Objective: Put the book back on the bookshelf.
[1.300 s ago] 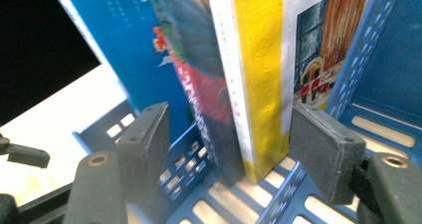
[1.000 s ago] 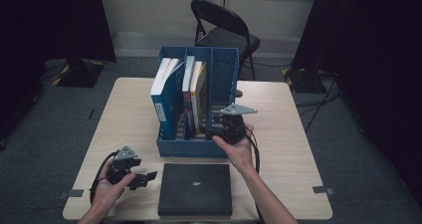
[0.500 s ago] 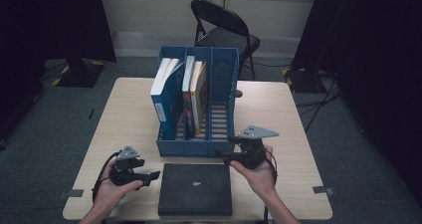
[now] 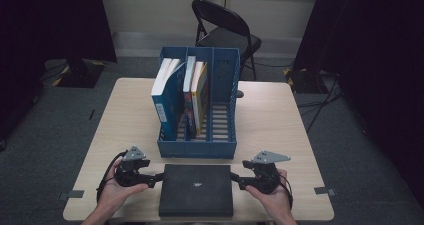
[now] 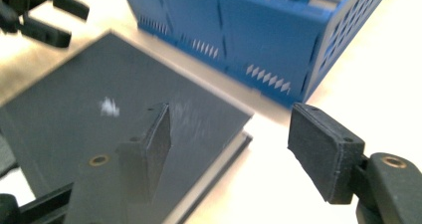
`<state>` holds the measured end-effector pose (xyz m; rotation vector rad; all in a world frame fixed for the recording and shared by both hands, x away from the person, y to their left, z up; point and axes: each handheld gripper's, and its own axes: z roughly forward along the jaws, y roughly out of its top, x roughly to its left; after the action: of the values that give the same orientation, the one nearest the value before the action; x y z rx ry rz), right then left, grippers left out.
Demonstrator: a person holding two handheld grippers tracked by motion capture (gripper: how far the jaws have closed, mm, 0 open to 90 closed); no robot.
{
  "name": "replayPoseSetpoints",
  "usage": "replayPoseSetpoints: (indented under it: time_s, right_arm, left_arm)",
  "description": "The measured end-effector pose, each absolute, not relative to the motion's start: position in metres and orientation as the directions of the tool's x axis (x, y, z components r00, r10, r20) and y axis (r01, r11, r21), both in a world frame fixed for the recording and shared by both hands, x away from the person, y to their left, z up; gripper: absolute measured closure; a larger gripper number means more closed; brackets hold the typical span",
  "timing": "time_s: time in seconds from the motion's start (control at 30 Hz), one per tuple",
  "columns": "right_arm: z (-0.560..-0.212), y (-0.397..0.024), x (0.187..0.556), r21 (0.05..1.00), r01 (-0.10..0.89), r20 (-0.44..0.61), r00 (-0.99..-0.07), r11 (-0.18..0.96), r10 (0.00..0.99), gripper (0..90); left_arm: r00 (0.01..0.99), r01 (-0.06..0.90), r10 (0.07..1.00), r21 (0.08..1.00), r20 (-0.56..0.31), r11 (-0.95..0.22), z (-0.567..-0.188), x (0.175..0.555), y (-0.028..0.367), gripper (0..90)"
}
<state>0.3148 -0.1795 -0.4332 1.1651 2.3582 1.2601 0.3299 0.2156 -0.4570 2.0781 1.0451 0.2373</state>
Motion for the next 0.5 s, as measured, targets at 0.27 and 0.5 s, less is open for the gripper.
replayPoseSetpoints:
  time_s: [0.27,0.5]
  right_arm:
    - [-0.457,-0.167,0.312,0.746,0.566,0.193,-0.687,0.351,0.700,32.8]
    - [-0.467,-0.156,0.312,0.726,0.569,0.194,-0.709,0.386,0.678,32.6]
  left_arm:
    - [0.679,0.590,0.709,0.715,-0.189,-0.374,-0.460,0.329,0.197,28.5]
    - [0.706,0.580,0.679,0.716,-0.203,-0.389,-0.466,0.334,0.192,31.6]
